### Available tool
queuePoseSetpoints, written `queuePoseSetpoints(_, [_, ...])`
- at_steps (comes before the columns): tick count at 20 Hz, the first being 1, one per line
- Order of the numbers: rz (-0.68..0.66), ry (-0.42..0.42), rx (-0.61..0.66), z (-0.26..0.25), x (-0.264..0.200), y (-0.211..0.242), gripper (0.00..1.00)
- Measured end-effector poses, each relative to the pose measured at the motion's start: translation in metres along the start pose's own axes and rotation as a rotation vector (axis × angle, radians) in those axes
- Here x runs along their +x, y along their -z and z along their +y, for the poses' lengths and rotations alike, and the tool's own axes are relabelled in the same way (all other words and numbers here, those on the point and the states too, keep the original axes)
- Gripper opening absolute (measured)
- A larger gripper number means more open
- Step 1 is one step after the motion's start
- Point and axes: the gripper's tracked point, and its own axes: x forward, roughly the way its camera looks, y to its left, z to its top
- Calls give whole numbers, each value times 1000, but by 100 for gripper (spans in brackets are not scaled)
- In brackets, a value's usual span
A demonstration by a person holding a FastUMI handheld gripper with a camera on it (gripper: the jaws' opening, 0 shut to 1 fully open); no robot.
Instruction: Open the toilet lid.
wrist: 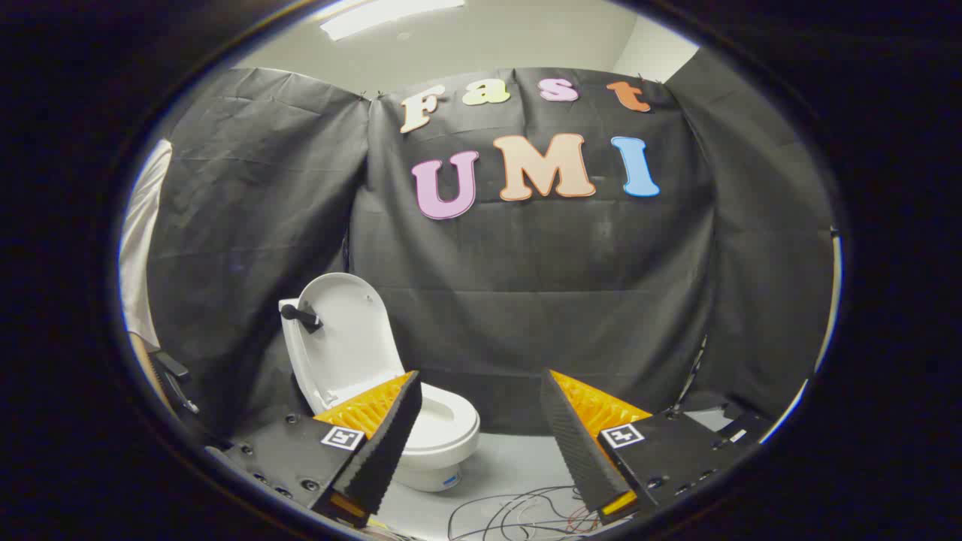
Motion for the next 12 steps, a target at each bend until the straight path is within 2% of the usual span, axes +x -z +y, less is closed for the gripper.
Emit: queuePoseSetpoints(12, [0,0,0,0,0,1,98])
